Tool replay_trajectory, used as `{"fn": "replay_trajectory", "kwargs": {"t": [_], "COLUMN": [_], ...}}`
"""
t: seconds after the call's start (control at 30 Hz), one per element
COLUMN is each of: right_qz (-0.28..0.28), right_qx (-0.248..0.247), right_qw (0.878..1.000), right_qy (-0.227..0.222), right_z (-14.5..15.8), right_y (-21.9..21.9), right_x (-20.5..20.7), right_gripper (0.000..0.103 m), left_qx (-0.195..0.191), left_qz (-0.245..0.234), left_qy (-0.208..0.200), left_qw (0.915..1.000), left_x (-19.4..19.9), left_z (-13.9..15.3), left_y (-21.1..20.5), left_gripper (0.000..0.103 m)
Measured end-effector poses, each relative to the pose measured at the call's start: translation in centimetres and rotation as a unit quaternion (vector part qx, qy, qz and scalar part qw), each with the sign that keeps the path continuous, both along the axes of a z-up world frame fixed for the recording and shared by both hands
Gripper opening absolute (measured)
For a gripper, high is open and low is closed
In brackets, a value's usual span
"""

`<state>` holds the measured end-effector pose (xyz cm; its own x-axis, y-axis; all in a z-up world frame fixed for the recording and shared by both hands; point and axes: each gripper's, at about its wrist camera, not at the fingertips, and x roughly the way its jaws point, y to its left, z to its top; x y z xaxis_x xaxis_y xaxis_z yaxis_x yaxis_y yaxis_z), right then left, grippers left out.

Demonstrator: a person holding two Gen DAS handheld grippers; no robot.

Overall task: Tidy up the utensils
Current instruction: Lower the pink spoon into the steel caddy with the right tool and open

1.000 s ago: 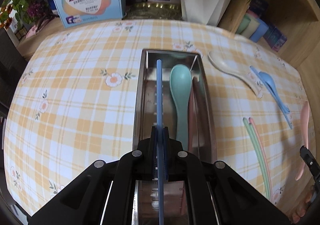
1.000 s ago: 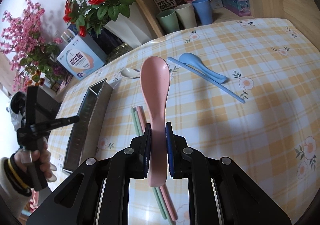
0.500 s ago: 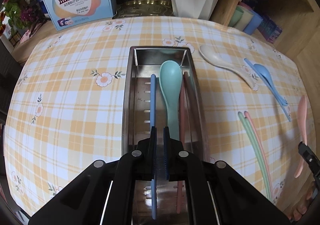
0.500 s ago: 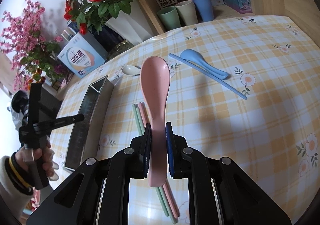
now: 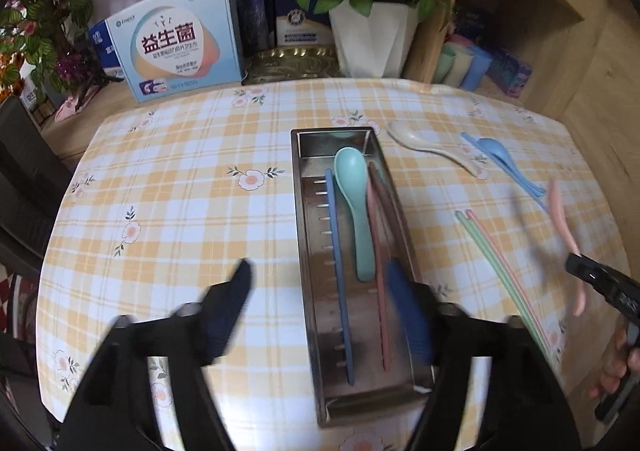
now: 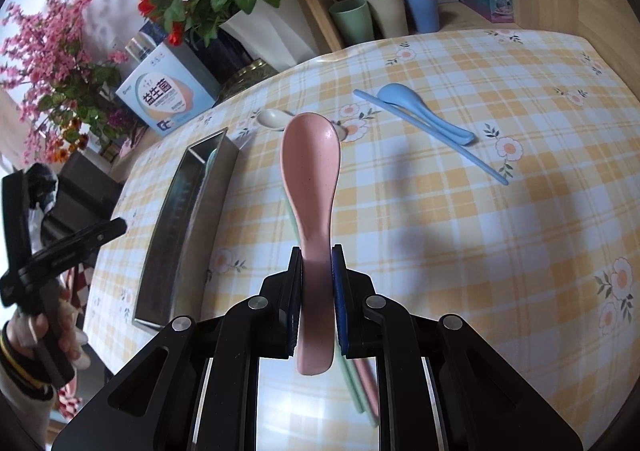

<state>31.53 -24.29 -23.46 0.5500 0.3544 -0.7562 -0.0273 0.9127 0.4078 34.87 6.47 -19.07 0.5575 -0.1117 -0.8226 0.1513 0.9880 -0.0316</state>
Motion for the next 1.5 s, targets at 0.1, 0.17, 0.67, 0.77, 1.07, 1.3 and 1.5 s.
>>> {"fn": "replay_trajectory", "kwargs": {"t": [0.1, 0.17, 0.67, 0.77, 1.07, 1.3, 1.5], "right_qz": [0.008, 0.014, 0.067, 0.081, 0.100, 0.093, 0.089], "right_qx": [-0.002, -0.006, -0.027, -0.032, -0.062, -0.067, -0.064], "right_qw": [1.000, 1.000, 0.997, 0.995, 0.989, 0.986, 0.985], "right_qy": [0.006, 0.011, 0.041, 0.047, 0.089, 0.117, 0.135], "right_z": [0.3, 0.5, 1.1, 1.0, -0.8, -2.2, -3.2], "right_y": [1.1, 2.1, 12.7, 15.0, 20.4, 21.4, 21.3], "right_x": [-0.1, 0.0, 2.2, 2.9, 5.1, 5.7, 5.6], "right_gripper": [0.014, 0.014, 0.014, 0.014, 0.014, 0.014, 0.014], "left_qx": [-0.005, -0.009, -0.061, -0.069, -0.093, -0.099, -0.102], "left_qz": [-0.002, -0.005, -0.004, 0.002, 0.018, 0.020, 0.020], "left_qy": [-0.013, -0.018, -0.044, -0.051, -0.063, -0.061, -0.057], "left_qw": [0.9999, 0.9998, 0.9972, 0.9963, 0.9935, 0.9931, 0.9929], "left_x": [-1.6, -2.6, -5.8, -5.9, -6.2, -6.0, -6.1], "left_z": [0.6, 0.9, 1.4, 1.5, 1.4, 0.9, 0.6], "left_y": [0.9, 1.5, 8.3, 9.6, 11.6, 12.0, 12.1], "left_gripper": [0.095, 0.097, 0.097, 0.097, 0.097, 0.097, 0.097]}}
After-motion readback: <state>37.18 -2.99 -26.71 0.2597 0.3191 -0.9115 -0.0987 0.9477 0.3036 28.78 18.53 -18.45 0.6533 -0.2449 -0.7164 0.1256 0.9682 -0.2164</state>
